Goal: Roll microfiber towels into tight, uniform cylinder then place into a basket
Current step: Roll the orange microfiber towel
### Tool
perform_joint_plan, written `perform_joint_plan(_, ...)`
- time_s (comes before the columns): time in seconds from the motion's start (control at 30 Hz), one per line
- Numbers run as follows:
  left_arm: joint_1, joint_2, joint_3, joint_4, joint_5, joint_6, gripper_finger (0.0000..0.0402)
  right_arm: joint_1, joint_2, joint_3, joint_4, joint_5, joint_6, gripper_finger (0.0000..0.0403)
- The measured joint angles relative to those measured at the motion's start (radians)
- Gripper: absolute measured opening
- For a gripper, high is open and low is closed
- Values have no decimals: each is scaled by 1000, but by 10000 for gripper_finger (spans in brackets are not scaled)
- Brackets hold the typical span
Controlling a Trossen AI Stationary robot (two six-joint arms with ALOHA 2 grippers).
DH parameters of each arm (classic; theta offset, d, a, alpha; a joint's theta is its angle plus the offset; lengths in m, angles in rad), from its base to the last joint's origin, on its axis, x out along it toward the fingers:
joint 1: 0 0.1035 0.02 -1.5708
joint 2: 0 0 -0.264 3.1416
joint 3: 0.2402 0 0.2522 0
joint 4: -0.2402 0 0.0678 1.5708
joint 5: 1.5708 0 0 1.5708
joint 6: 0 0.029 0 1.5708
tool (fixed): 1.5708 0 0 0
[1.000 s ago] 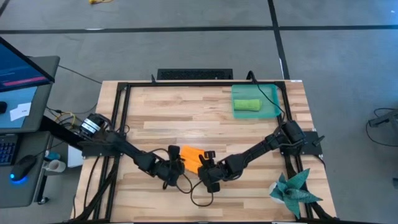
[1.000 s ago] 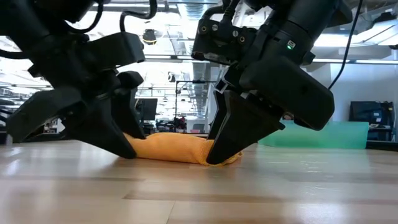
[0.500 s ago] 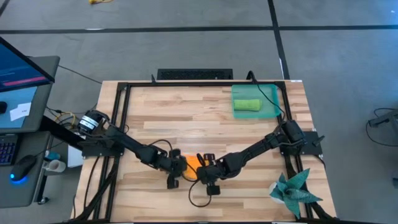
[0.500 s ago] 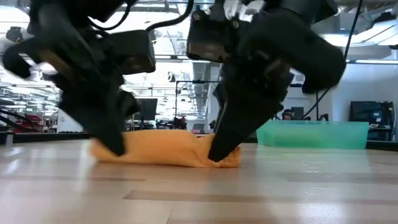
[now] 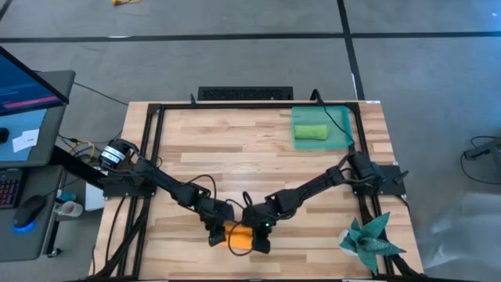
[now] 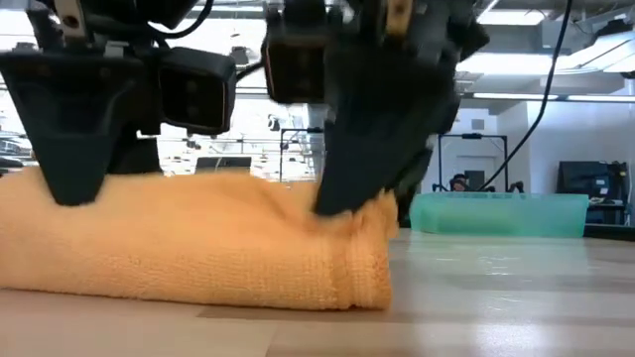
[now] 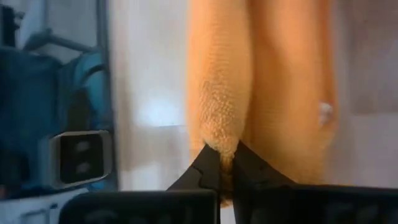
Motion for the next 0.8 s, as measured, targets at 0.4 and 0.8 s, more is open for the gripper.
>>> perform_joint_plan(0.4, -4, -2, -1, -15, -70, 57, 28, -15, 57, 3, 24, -30, 56, 28)
perform_joint_plan(0.8, -6, -3, -1, -14, -98, 183, 28, -15, 57, 3, 23, -19, 61, 28)
